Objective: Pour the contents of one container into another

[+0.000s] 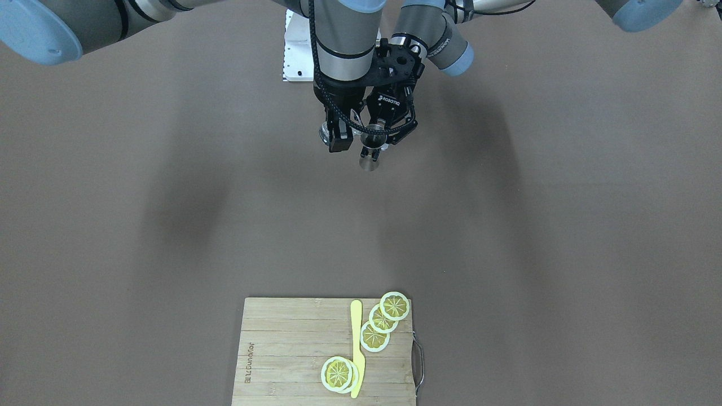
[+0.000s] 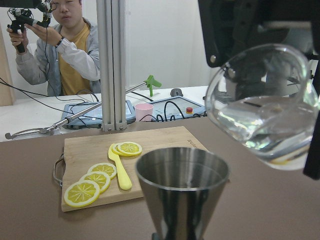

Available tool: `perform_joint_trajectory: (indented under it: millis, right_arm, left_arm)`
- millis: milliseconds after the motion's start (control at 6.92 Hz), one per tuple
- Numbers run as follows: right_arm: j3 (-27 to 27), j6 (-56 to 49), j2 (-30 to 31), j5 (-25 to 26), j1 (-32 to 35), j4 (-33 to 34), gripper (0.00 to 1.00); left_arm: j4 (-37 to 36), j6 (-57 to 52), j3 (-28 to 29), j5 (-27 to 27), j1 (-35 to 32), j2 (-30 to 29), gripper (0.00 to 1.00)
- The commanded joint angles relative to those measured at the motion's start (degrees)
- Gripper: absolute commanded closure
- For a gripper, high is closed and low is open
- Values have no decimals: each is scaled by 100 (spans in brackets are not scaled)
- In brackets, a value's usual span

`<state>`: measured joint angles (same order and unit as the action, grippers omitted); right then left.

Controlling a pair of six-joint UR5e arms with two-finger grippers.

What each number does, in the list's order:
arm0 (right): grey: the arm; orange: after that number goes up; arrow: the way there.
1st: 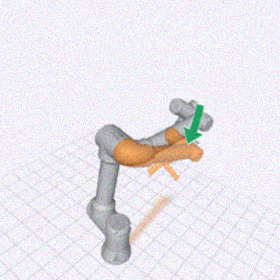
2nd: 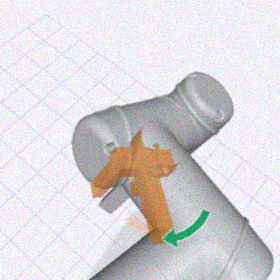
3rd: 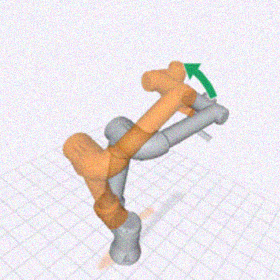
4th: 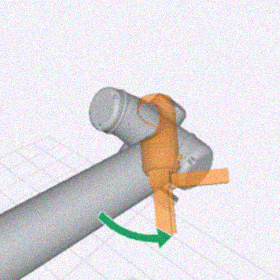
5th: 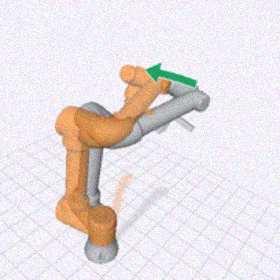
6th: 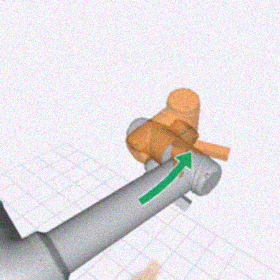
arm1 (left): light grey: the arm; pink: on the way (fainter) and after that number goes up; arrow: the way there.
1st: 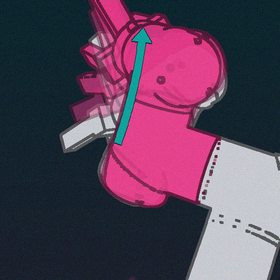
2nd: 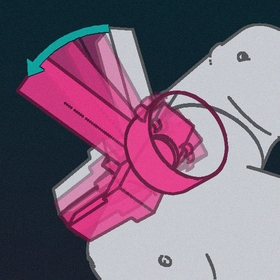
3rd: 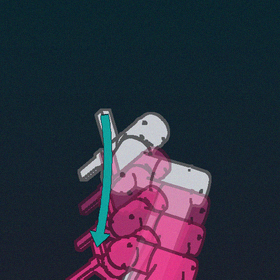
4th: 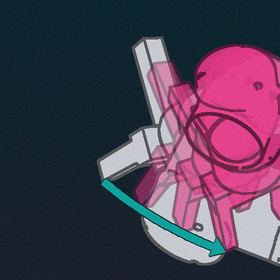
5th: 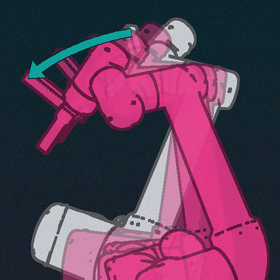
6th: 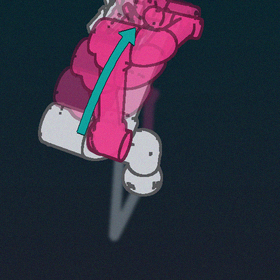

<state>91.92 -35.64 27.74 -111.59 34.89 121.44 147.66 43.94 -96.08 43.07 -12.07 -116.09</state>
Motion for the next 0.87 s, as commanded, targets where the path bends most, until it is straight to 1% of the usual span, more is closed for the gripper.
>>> perform_joint_trajectory:
  millis: [0, 433, 722]
  right_arm:
    - [10, -83, -66, 67, -9, 195, 100]
    - [-51, -285, -189, 234, -52, 433, 100]
    - [-296, -294, -382, 243, -70, 442, 100]
  left_arm:
    - [-9, 0, -7, 0, 12, 7, 100]
    - [0, 0, -7, -9, 56, 7, 100]
    - [0, 0, -7, -18, 56, -2, 100]
